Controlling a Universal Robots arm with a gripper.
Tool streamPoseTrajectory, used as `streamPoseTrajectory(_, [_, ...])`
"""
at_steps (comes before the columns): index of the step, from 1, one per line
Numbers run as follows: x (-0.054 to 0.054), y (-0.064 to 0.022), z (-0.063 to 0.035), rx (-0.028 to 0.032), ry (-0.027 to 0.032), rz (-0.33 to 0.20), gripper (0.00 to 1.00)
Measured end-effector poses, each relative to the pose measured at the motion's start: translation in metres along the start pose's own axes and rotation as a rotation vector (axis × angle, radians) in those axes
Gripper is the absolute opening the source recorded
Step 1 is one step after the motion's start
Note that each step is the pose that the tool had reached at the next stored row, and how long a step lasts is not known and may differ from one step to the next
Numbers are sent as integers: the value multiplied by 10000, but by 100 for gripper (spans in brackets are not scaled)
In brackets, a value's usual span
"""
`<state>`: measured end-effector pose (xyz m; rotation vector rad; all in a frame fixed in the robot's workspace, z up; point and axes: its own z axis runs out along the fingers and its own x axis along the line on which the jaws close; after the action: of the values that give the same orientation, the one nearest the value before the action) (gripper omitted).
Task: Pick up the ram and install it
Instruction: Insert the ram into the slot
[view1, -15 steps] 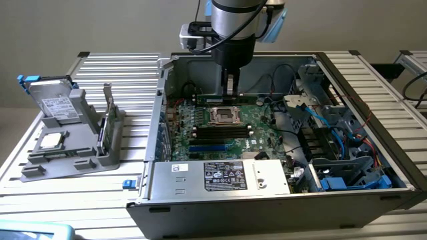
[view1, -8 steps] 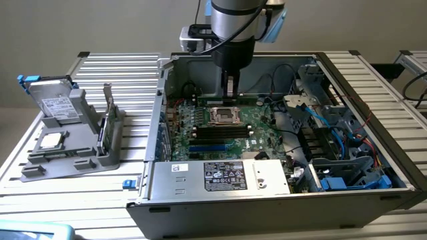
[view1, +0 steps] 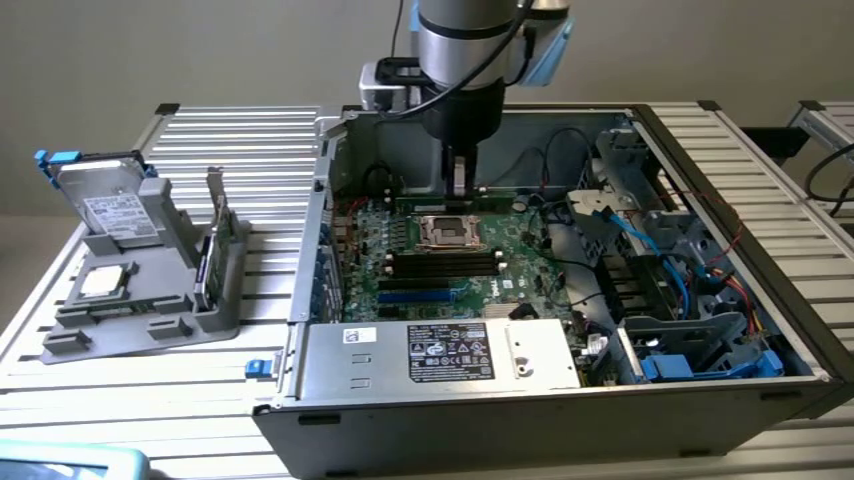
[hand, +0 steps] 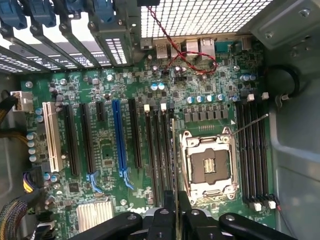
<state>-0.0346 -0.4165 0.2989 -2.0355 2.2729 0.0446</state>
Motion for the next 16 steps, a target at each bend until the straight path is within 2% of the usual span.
streamPoseTrajectory(3, [-8,3,22,34,122,-202,15])
streamPoseTrajectory(6, [-20,6,54,71,192,-421,15])
streamPoseTrajectory(12, [-13,104,158,71,194,-528,15])
streamPoseTrajectory(16, [-6,109,230,70,192,-548,15])
